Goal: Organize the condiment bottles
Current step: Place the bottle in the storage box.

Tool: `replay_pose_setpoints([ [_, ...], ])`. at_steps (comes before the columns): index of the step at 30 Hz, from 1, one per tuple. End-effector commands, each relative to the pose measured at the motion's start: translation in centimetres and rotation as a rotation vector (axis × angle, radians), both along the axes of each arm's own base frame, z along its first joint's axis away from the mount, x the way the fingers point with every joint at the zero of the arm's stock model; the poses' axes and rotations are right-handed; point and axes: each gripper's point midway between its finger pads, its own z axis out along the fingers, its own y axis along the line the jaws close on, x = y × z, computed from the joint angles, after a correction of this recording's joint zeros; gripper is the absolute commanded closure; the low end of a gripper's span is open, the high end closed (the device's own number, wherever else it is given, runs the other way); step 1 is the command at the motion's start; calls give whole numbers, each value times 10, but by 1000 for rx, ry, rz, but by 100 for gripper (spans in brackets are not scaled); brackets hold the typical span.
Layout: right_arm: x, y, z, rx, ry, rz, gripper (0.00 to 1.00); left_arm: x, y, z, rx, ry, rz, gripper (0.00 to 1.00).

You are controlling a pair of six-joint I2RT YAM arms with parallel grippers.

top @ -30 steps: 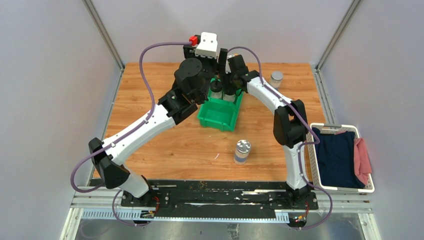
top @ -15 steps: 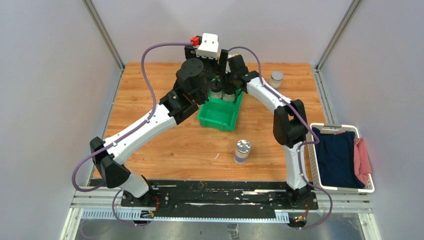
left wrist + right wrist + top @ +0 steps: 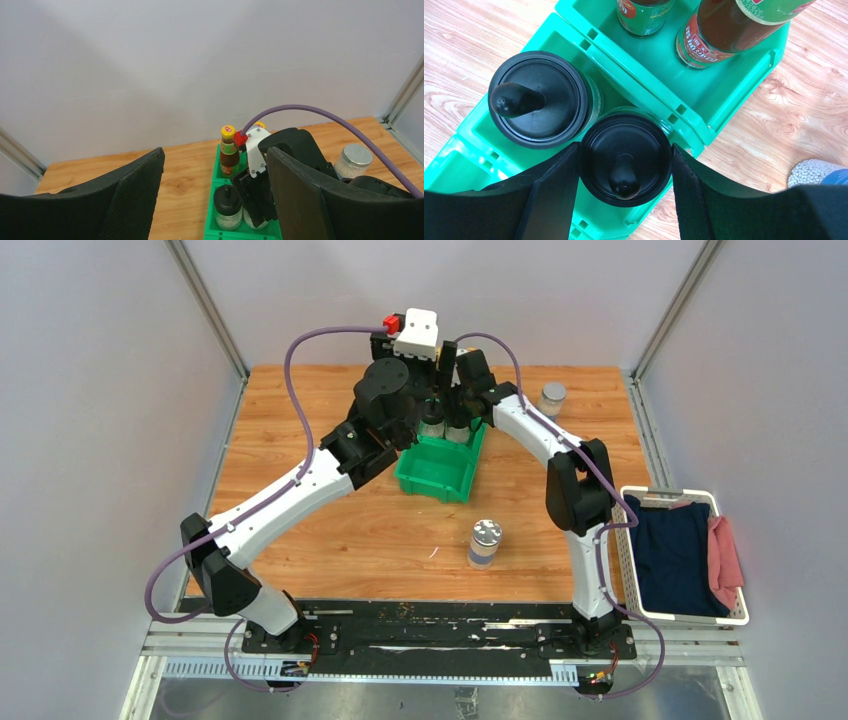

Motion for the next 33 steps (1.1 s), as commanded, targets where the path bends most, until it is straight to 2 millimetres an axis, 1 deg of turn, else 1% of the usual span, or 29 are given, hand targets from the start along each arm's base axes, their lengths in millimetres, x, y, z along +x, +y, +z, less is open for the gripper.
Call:
replay_pose_setpoints([
  [1, -1, -5, -10, -72, 1, -9, 100, 4, 1, -2, -20, -3, 8, 20],
  [12, -3, -11, -15, -84, 21, -30, 100, 4, 2, -3, -19, -1, 8, 20],
  [33, -6, -26, -9, -79, 21, -65, 100, 3, 2, -2, -21, -1, 5, 20],
])
